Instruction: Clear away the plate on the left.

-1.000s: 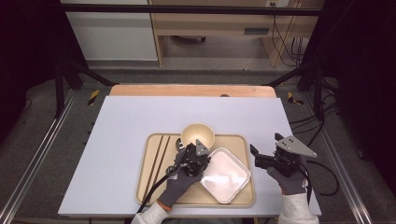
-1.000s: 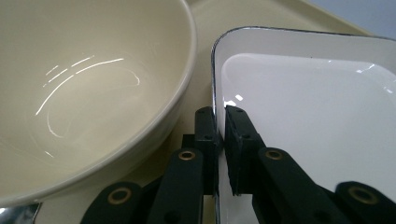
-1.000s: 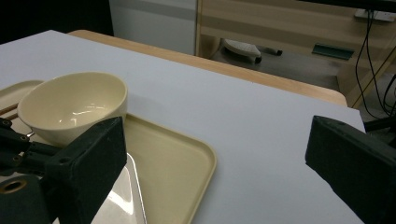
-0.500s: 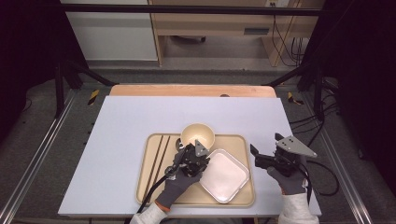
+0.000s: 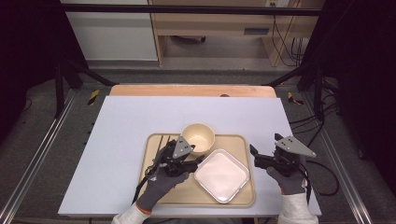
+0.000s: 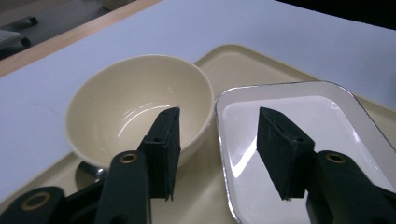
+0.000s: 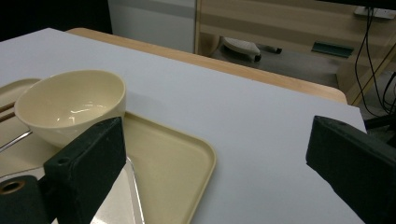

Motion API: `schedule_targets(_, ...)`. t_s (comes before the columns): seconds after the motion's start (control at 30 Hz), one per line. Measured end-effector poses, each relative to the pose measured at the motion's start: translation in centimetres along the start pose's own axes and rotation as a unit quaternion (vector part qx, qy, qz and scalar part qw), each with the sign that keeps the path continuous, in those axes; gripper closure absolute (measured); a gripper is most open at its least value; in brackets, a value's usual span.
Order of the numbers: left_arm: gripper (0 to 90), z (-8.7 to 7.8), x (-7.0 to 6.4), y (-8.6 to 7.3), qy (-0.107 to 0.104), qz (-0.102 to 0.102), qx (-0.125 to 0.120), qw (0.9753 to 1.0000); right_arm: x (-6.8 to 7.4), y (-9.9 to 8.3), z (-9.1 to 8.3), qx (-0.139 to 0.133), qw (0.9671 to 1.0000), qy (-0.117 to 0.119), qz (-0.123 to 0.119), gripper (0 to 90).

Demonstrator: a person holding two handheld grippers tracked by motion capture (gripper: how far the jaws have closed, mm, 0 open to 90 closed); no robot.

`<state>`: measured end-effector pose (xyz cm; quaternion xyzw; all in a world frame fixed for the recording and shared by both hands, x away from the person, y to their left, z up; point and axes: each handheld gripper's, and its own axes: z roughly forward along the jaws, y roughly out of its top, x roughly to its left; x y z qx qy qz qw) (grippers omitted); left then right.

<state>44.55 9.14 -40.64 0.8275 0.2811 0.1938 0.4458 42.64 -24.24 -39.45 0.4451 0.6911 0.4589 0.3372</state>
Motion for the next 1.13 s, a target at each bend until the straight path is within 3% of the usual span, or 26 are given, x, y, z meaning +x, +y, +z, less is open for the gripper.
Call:
schedule_targets(0.13,39.9,-1.6,1.3,-0.3,0.004,-0.01,-0.012,0.9999,-0.1,0.0,-0.1,-0.001,1.0,0.0,0.001,5.1)
schedule_targets(0.43,31.7,-5.0,4.4,-2.8,0.045,-0.035,-0.022,0.9981,-0.3,-0.1,-0.1,0.002,1.0,-0.003,0.003,5.1)
schedule_targets(0.6,28.1,-6.1,5.8,-4.0,0.065,-0.057,-0.029,0.9959,-0.3,-0.2,0.0,0.005,1.0,-0.006,0.004,5.0)
schedule_targets(1.13,22.7,-8.4,9.0,-7.7,0.102,-0.094,-0.027,0.9899,-0.9,-0.6,0.0,0.013,0.9998,-0.009,0.015,4.5)
